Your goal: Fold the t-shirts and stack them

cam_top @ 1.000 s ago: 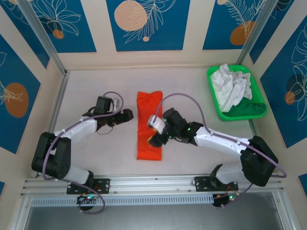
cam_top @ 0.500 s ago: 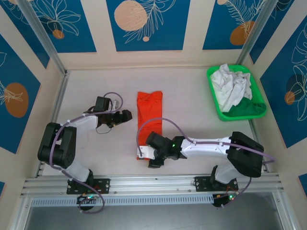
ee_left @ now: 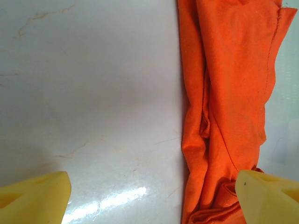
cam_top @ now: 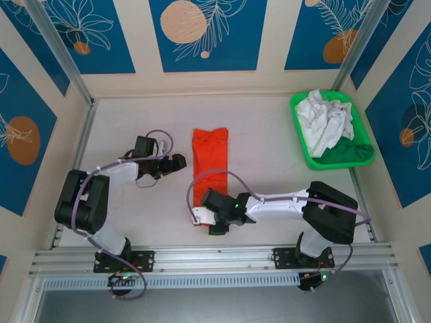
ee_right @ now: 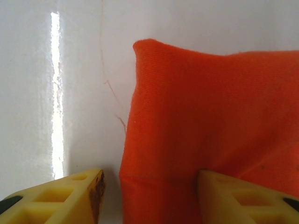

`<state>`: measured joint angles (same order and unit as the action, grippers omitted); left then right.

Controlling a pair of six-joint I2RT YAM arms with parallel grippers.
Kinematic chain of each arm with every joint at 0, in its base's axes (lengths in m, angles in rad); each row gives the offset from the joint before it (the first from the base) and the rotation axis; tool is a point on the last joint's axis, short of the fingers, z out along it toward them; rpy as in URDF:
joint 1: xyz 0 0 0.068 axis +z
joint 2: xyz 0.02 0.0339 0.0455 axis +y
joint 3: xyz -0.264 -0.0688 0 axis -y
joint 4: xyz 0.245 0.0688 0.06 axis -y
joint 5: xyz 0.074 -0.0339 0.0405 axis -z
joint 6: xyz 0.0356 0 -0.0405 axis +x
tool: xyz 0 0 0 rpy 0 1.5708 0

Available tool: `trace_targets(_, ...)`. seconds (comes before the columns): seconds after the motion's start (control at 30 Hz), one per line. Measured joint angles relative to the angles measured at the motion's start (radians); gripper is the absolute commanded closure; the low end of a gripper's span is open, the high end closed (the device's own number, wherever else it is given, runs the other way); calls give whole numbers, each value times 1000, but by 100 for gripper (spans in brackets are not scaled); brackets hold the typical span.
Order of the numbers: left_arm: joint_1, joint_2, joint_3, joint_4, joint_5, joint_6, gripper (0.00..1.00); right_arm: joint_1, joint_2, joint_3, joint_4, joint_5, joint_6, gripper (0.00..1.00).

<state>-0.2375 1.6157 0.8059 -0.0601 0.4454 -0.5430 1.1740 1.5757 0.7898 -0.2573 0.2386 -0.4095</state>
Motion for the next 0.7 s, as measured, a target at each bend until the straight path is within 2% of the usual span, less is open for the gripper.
trace_targets(0.27, 0, 9, -1, 1, 0, 0, 9, 50, -17, 40, 12, 74, -26, 43)
trace_targets(0.53, 0, 10, -1, -12, 0, 4, 9, 39, -11, 28, 40, 74, -28, 45)
trace_targets(0.7, 0, 10, -1, -11, 0, 4, 9, 26, 53, 25, 65, 73, -19, 49)
